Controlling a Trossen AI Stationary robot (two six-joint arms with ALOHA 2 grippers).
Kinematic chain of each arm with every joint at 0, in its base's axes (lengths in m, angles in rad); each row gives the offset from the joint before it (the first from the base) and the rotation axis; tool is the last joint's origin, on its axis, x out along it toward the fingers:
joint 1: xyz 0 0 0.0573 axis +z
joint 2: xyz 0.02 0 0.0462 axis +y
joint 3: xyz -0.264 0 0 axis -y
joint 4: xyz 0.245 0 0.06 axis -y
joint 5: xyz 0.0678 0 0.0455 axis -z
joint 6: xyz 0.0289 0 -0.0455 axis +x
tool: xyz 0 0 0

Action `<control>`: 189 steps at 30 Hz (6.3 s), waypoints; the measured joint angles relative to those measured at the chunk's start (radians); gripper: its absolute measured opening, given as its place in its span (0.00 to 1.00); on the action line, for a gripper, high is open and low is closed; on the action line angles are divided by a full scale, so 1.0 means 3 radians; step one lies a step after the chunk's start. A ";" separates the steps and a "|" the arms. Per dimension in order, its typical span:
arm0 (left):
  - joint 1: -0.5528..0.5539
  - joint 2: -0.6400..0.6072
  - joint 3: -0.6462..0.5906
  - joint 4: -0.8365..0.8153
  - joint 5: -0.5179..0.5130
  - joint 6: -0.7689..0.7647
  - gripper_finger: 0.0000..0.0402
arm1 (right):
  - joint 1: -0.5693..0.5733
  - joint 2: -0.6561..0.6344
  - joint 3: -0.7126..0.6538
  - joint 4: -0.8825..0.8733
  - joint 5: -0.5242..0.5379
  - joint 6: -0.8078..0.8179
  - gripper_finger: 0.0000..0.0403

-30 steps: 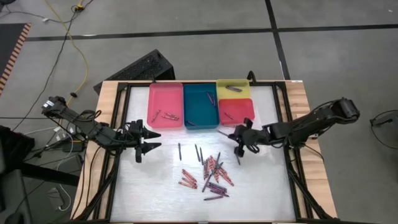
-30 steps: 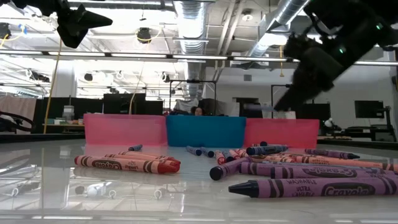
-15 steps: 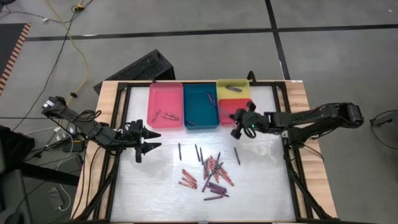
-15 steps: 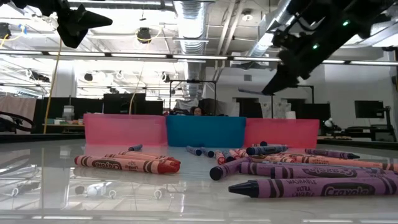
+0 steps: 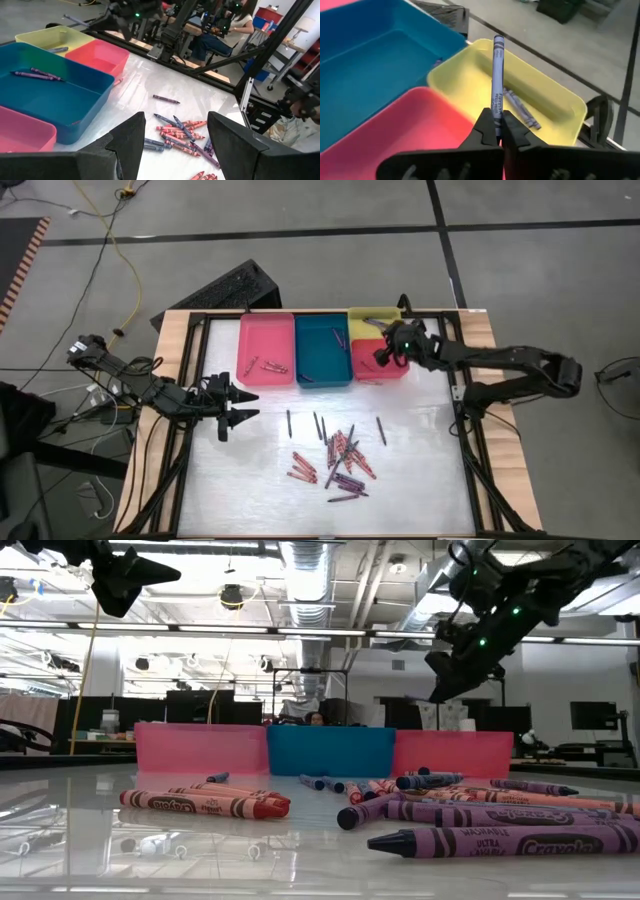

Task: Sort crayons
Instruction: Put the blue crayon into the yellow bin, then put the pink crayon into the pink bin

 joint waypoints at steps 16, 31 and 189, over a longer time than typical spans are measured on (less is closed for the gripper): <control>0.0000 0.0001 0.0000 0.0001 0.0000 0.0001 0.51 | -0.0755 0.0512 0.0000 0.0295 -0.0747 -0.0137 0.00; 0.0001 0.0001 0.0000 0.0003 -0.0001 -0.0037 0.51 | -0.0897 0.0699 0.0000 0.0299 -0.0874 -0.0231 0.11; 0.0002 0.0000 0.0000 -0.1295 -0.1071 -0.0732 0.51 | 0.1791 0.0260 -0.0228 -0.0343 -0.0596 0.0487 0.00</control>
